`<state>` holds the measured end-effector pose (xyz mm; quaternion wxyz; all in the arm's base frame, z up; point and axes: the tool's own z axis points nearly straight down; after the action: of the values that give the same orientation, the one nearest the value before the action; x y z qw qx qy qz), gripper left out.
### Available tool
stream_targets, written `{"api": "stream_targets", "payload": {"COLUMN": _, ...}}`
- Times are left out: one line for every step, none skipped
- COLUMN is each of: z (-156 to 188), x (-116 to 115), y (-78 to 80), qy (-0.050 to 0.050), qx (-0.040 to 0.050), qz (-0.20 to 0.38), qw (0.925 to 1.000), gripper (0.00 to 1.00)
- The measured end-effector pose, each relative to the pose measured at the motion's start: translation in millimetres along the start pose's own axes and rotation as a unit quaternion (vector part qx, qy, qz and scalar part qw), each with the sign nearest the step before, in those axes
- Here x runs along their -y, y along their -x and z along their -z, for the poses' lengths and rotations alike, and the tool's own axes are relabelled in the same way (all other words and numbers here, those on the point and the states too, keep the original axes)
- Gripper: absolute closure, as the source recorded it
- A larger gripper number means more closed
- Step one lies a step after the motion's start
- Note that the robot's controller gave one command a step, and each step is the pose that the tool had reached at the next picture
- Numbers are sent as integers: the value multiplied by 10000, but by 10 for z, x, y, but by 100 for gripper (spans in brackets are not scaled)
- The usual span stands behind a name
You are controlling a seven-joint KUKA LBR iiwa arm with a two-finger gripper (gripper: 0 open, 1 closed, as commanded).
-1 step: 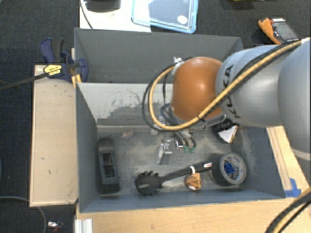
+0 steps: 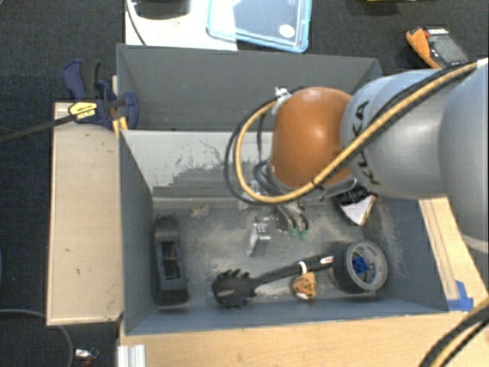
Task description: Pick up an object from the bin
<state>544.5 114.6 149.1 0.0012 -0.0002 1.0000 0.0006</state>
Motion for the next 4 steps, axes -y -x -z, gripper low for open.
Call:
{"api": "stream_targets", "payload": {"z": -601, "x": -17, "y": -442, "qy": 4, "qx": 11, "qz": 819, "qw": 9966, "gripper": 0}}
{"api": "stream_targets", "payload": {"z": -391, "x": -52, "y": -542, "qy": 2, "qx": 0, "qz": 2047, "qw": 9788, "gripper": 0}}
{"api": "stream_targets", "payload": {"z": -472, "x": -527, "y": -625, "qy": 6, "qx": -20, "qz": 1570, "qw": 9876, "gripper": 0}}
{"api": "stream_targets", "payload": {"z": -746, "x": -462, "y": -555, "qy": -1, "qx": 28, "qz": 3124, "qw": 9500, "gripper": 0}}
